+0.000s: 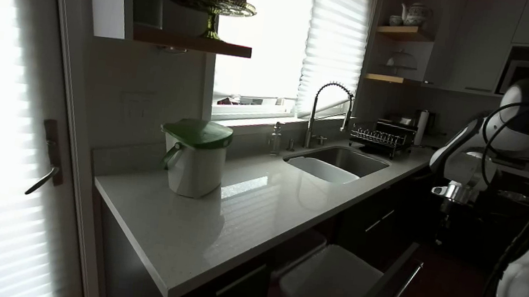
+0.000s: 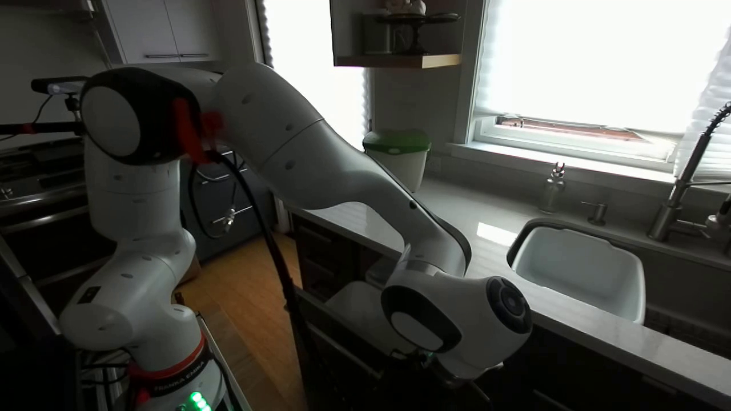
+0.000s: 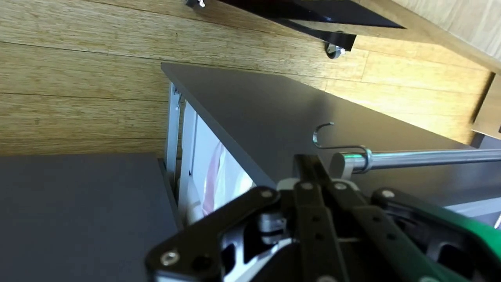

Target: Close the double pull out trash can drawer

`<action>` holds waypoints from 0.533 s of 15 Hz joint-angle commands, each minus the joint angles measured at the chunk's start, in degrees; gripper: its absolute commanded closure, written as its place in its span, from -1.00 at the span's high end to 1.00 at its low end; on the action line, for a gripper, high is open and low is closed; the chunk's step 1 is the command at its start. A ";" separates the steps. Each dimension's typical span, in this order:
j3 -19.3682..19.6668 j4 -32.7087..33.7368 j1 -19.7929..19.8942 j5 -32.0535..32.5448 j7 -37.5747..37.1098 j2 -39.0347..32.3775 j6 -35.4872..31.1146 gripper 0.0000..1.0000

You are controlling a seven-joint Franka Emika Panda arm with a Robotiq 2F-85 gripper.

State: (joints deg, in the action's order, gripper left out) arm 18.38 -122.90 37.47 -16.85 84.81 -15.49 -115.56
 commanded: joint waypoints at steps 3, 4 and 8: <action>0.01 1.26 -0.16 -0.59 -0.44 -1.27 0.94 -1.00; -0.12 1.90 -0.01 -1.05 -0.41 -1.78 2.10 -1.00; -1.06 4.49 0.71 -4.35 0.63 -4.55 6.15 -1.00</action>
State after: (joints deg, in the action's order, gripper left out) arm 18.06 -121.47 37.47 -18.42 84.74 -16.81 -113.03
